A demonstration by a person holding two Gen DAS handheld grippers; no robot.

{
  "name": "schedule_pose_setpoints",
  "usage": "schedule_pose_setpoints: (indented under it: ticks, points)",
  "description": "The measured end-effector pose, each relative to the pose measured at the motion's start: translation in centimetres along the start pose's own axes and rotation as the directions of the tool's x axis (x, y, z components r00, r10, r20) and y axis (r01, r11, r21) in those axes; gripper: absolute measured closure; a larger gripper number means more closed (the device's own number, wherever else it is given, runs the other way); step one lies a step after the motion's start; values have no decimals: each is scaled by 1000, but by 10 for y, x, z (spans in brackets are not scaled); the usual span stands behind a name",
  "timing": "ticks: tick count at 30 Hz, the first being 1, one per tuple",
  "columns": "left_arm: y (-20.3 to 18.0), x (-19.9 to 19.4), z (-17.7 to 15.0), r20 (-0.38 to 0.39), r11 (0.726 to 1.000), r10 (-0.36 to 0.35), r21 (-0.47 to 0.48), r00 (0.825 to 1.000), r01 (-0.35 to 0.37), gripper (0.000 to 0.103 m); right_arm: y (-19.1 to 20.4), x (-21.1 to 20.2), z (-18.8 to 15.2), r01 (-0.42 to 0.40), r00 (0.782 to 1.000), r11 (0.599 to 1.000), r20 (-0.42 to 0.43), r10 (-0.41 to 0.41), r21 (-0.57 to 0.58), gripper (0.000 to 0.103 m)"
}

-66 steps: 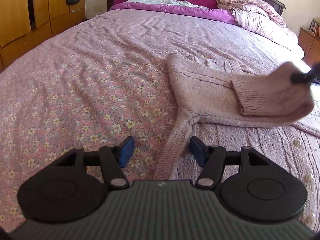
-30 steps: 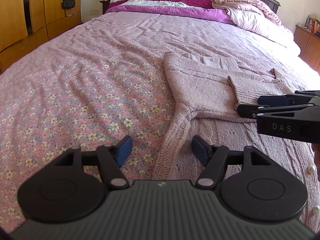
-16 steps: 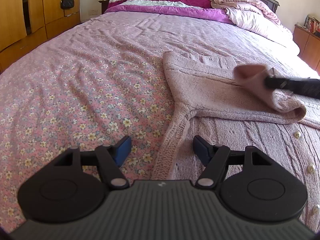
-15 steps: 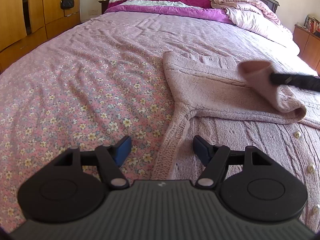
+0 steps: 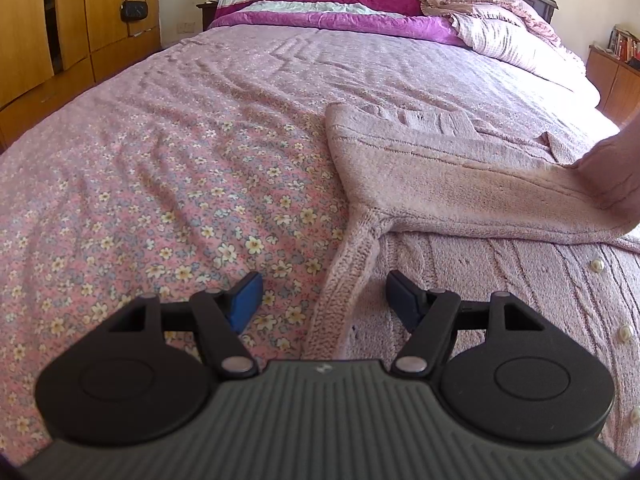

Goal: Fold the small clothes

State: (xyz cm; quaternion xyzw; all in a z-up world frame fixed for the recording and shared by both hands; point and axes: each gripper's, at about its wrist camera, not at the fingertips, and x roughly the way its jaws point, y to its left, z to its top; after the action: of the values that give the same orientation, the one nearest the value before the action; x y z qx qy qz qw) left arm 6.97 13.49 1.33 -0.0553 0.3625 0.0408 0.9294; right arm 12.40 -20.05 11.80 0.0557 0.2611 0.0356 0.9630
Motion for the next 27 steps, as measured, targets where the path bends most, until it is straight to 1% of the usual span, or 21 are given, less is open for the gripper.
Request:
schedule_pose_setpoints:
  ticks: [2,4,6,8,9,10,11,12,13,14,15,16,17,19,20,22,23,24,25,27]
  points:
    - [0,0,0,-1,1000,2,3,1000,-2,33,-19,2,-9,36,999,999,-16,-36,26,99]
    - [-1,0,0,-1,1000,5,6,1000,-5,33,-37,8,-21,87,995,994,-49,-84,59,99]
    - [-2,1,0,-1,1000,10,11,1000,-10,33,-53,14,-34,157,986,982,-78,-149,101,98]
    - [-3,1,0,-3,1000,16,19,1000,-16,33,-68,17,-49,201,977,969,-106,-187,141,98]
    - [-3,1,0,-4,1000,18,21,1000,-18,33,-74,18,-55,214,973,964,-121,-196,158,95]
    - [-3,2,0,-5,1000,19,22,1000,-19,33,-78,19,-59,222,971,960,-130,-202,170,88]
    - [-4,2,0,-5,1000,19,22,1000,-19,33,-81,18,-64,229,970,957,-129,-208,178,84]
    - [-4,2,1,-6,1000,21,22,1000,-21,33,-83,17,-67,230,970,956,-124,-210,182,76]
    - [-4,2,0,-5,999,23,22,1000,-23,33,-83,14,-68,231,970,955,-115,-213,185,65]
    - [-5,2,0,-5,999,26,23,1000,-26,33,-83,11,-69,228,972,956,-102,-212,186,59]
    - [-6,2,0,-4,999,30,24,1000,-30,33,-81,10,-66,215,976,959,-85,-203,184,51]
    - [-6,2,0,-4,999,34,26,999,-34,33,-79,8,-66,199,980,963,-68,-190,180,47]
    - [-7,3,0,-4,999,38,26,999,-38,33,-77,7,-64,184,983,968,-53,-177,171,46]
    - [-9,3,0,-6,999,47,27,999,-47,32,-71,10,-59,171,985,976,-47,-166,138,39]
    - [-10,3,0,-7,998,50,28,999,-50,32,-67,16,-54,174,984,977,-51,-169,122,38]
    - [-10,4,0,-7,998,52,36,999,-51,32,-66,26,-56,178,982,978,-83,-169,111,34]
    - [-9,3,0,-7,998,50,36,999,-50,32,-68,32,-60,175,980,978,-115,-161,118,33]
    - [-9,3,1,-11,998,49,32,999,-48,32,-72,41,-66,167,976,977,-160,-145,130,29]
    - [-8,2,2,-18,999,48,26,999,-48,32,-75,48,-72,156,975,978,-182,-130,138,26]
    - [-8,-3,4,-34,999,50,19,998,-49,31,-74,47,-81,142,981,984,-147,-126,108,25]
